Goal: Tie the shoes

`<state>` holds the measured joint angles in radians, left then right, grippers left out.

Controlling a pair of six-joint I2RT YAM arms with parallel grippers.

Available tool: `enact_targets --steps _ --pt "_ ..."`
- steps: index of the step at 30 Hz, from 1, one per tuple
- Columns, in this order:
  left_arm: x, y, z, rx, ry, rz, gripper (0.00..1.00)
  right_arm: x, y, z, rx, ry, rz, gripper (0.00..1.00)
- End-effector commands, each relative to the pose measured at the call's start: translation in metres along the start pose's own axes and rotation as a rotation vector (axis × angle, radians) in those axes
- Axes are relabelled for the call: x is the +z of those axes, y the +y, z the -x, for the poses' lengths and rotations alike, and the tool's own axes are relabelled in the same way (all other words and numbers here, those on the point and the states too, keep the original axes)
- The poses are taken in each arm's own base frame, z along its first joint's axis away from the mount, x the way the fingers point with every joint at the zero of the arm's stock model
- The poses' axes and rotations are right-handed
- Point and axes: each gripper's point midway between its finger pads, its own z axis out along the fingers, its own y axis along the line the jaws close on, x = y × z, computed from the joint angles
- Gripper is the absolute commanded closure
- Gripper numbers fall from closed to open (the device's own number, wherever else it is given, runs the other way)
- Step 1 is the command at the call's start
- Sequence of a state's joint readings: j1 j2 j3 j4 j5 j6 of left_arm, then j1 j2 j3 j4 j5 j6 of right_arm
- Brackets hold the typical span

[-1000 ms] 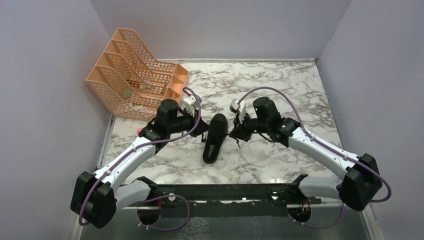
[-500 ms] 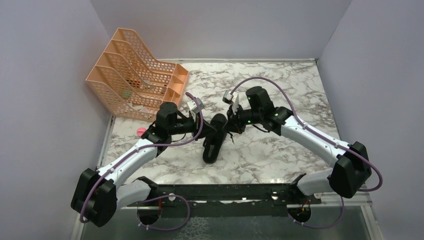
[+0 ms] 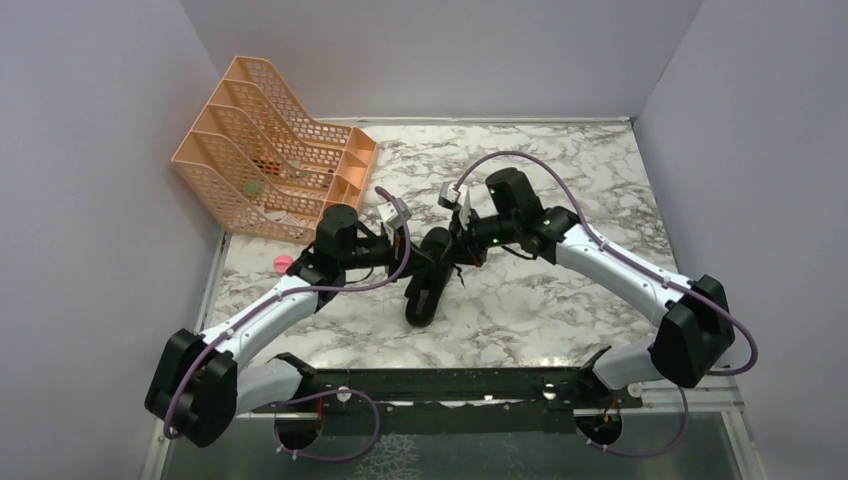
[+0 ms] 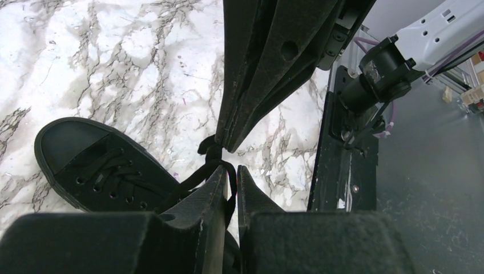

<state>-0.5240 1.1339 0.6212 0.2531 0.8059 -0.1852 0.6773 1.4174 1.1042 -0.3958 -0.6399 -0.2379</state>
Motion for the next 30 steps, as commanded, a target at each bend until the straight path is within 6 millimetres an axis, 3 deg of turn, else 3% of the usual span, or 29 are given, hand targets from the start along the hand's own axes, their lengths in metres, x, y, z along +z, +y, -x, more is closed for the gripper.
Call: enact_targets --steps 1,8,11,15,19,30 --pt "0.002 -0.006 -0.001 0.049 -0.002 -0.052 0.86 0.003 0.008 0.014 -0.045 -0.019 0.074 0.99" --pt "0.003 -0.004 -0.002 0.051 -0.001 -0.050 0.85 0.005 0.015 0.018 -0.056 -0.009 0.141 0.99" --pt "0.001 -0.005 -0.001 0.058 -0.006 -0.042 0.94 -0.001 0.012 0.009 -0.051 0.040 0.109 0.99" --pt "-0.003 -0.004 -0.002 0.070 -0.012 -0.012 0.97 -0.009 0.018 0.002 -0.067 0.039 0.098 0.99" --pt "-0.005 -0.007 -0.004 0.080 -0.009 -0.020 0.96 -0.010 0.029 0.001 -0.086 0.024 0.162 0.99" --pt "0.000 -0.008 -0.002 0.067 -0.011 -0.056 0.90 0.004 0.023 0.011 -0.120 0.017 0.218 0.99"
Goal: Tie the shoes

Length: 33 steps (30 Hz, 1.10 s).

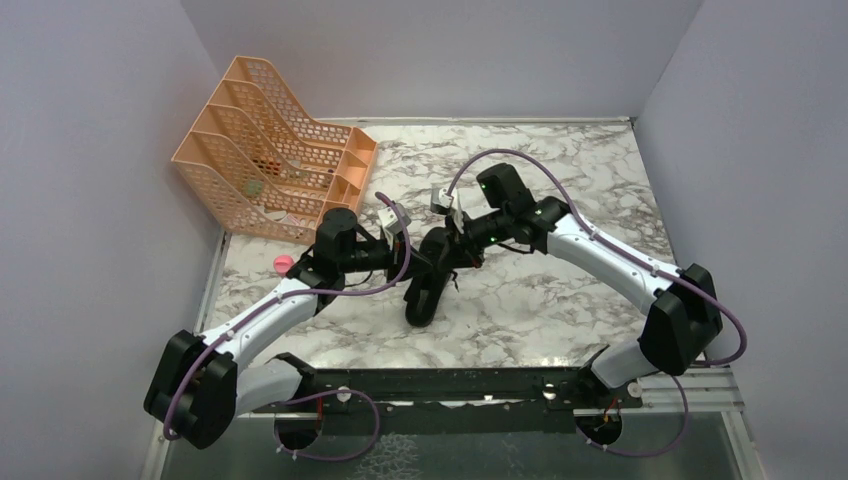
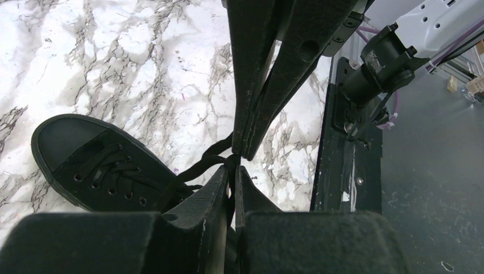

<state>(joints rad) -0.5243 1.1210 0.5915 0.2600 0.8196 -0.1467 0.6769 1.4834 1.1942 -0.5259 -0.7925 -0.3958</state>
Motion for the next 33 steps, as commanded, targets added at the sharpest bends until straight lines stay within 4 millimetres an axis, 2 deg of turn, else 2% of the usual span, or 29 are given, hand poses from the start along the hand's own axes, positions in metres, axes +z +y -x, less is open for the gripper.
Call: enact_targets --steps 1,7,25,33 --pt "0.002 -0.007 0.008 0.036 -0.021 -0.047 0.89 0.003 0.002 0.010 -0.035 -0.014 0.051 0.99" --pt "0.002 -0.009 0.006 0.035 -0.018 -0.060 0.84 0.003 -0.007 0.017 -0.027 -0.023 0.007 0.99" --pt "0.008 0.001 0.011 0.042 -0.011 -0.039 0.81 0.000 0.000 0.024 -0.045 -0.039 0.037 0.99" --pt "0.009 -0.001 0.014 0.037 -0.015 -0.052 0.73 0.002 -0.003 0.026 -0.043 -0.034 0.044 0.99"
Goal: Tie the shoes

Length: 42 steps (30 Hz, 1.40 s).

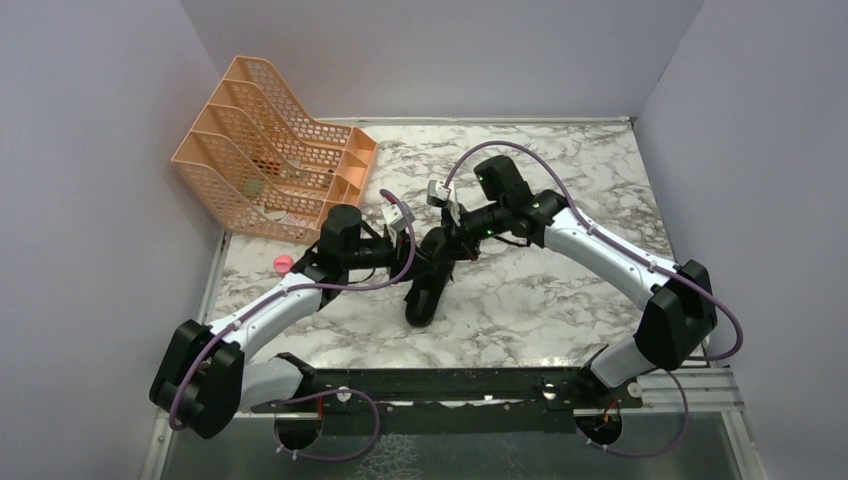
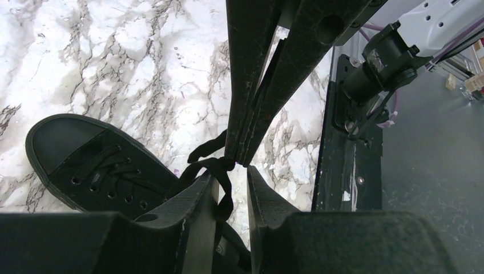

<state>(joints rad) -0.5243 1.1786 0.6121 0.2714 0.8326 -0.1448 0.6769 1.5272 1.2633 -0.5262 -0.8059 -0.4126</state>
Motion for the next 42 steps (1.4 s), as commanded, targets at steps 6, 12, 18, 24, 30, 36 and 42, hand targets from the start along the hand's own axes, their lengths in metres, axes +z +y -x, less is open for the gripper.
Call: enact_targets --steps 6,12,18,24,30,36,42 --pt "0.002 -0.003 0.019 0.055 -0.039 -0.015 0.70 0.002 0.005 0.007 0.002 -0.007 0.049 0.99" --pt "0.002 0.003 0.021 0.049 -0.049 0.025 0.69 0.001 0.009 0.002 0.007 0.005 0.067 0.99" --pt "0.000 0.003 0.018 0.070 -0.039 0.025 0.68 0.003 0.010 0.000 0.011 0.019 0.082 0.99" --pt "-0.001 -0.003 0.015 0.061 -0.049 0.001 0.60 0.006 0.012 0.003 0.011 0.005 0.111 0.99" --pt "0.002 0.000 0.018 0.071 -0.048 -0.001 0.63 0.007 0.012 0.008 0.005 -0.010 0.127 0.99" --pt "0.001 -0.005 0.015 0.072 -0.044 -0.028 0.86 0.006 0.002 0.010 0.018 -0.009 0.064 0.99" --pt "-0.001 0.002 0.013 0.079 -0.035 0.022 0.96 0.004 0.010 0.019 0.016 -0.049 0.102 0.99"
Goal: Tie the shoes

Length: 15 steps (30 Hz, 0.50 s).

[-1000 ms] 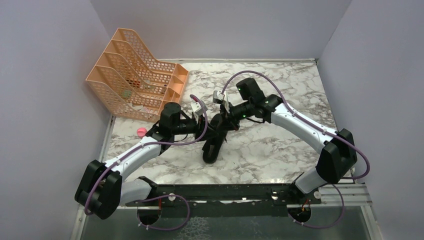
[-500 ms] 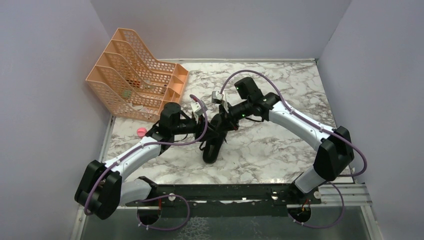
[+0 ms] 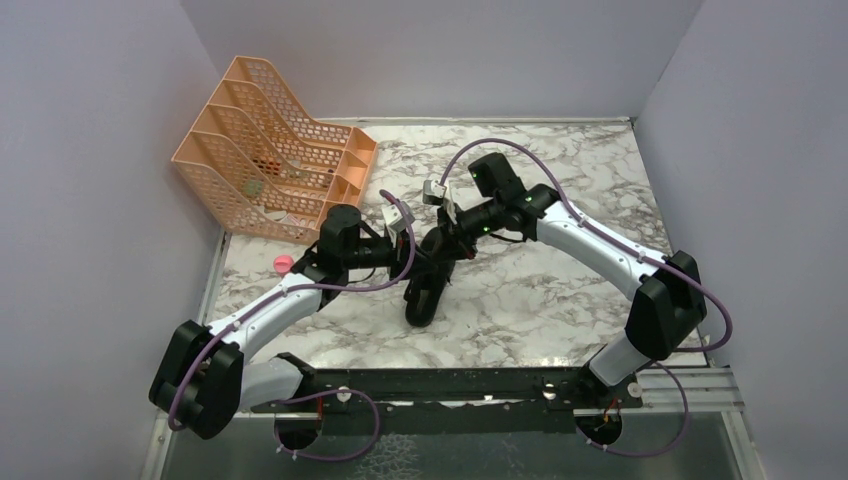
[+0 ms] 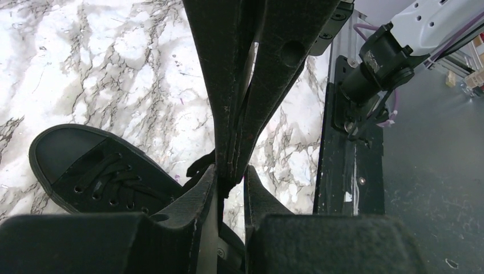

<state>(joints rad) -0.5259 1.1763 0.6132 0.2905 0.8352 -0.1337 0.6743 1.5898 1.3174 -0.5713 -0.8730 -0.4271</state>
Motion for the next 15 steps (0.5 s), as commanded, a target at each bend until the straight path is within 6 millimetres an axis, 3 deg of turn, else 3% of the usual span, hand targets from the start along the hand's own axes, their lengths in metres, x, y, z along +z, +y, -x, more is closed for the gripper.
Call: enact_targets --steps 1,3,6,7,9,11,13,15 --pt "-0.002 0.007 0.009 0.051 -0.021 0.049 1.00 -0.003 0.009 0.017 -0.005 -0.051 0.030 0.99" --pt "-0.003 0.013 0.007 0.047 -0.005 0.086 1.00 -0.003 0.008 0.013 0.023 -0.040 0.010 0.94" --pt "-0.007 0.022 0.002 0.013 0.022 0.156 1.00 -0.013 -0.012 0.011 0.112 -0.035 -0.175 0.66" --pt "-0.007 0.025 0.001 -0.009 0.031 0.175 1.00 -0.020 -0.021 0.012 0.139 -0.037 -0.255 0.49" --pt "-0.008 0.027 0.001 -0.073 0.030 0.204 1.00 -0.035 -0.032 0.012 0.181 -0.041 -0.364 0.04" --pt "-0.008 0.031 0.004 -0.135 0.014 0.242 1.00 -0.046 -0.034 0.008 0.212 -0.031 -0.421 0.00" --pt "-0.008 0.036 0.009 -0.182 -0.003 0.281 1.00 -0.053 -0.041 -0.006 0.312 0.010 -0.508 0.00" --pt "-0.009 0.041 0.015 -0.211 -0.017 0.318 1.00 -0.054 -0.036 -0.024 0.372 0.048 -0.525 0.00"
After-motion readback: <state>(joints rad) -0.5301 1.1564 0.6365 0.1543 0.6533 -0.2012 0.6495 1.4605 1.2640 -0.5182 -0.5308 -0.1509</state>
